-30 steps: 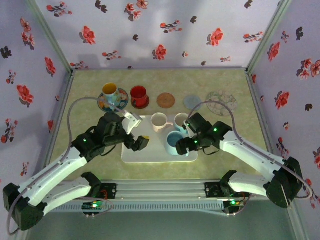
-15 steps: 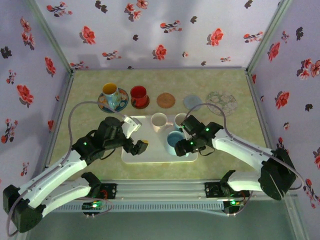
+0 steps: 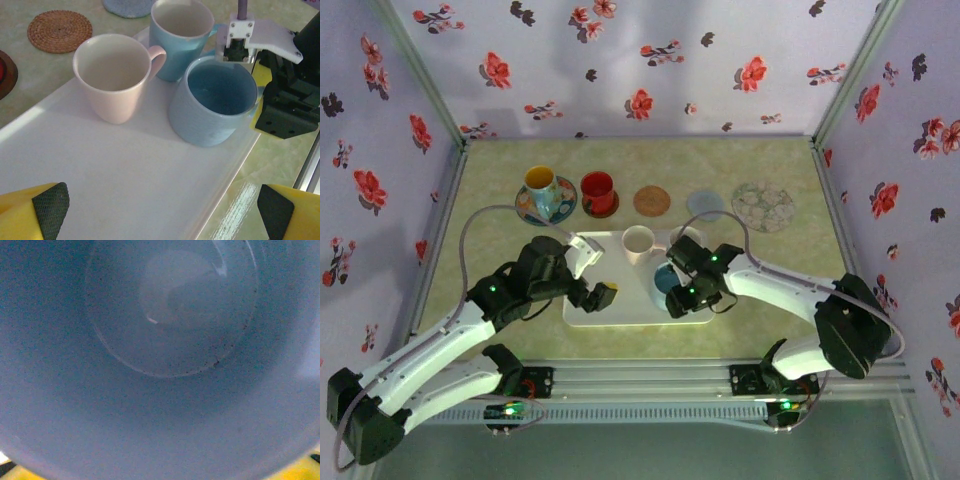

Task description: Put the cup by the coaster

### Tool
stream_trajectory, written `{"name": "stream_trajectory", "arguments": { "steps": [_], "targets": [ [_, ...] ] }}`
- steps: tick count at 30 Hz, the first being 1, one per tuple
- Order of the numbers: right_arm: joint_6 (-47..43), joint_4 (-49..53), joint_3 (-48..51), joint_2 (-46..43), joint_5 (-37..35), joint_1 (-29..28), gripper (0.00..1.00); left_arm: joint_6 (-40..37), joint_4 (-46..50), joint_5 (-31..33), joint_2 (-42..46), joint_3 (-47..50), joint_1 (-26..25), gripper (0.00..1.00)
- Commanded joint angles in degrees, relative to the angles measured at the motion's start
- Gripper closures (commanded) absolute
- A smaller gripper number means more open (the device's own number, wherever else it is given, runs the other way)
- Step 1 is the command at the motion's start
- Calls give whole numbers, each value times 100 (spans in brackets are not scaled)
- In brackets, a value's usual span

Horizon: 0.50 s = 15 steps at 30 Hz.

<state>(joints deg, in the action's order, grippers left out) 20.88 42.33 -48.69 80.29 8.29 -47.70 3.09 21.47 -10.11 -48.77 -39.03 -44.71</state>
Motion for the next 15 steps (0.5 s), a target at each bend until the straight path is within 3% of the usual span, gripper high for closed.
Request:
{"name": "stream_trajectory", "arguments": {
  "steps": [1,9,15],
  "targets": [
    [-153,-29,-218,100,-91,-68,44,75,-154,-61,-10,49,-40,0],
    [-278,-41,-260,273,-72,-102,54,93,-161,-66,-91,-10,-38,0],
    [-324,-84,-295,376,-124,-118,50,77,-152,-70,-165,-66,-42,0]
  ]
}}
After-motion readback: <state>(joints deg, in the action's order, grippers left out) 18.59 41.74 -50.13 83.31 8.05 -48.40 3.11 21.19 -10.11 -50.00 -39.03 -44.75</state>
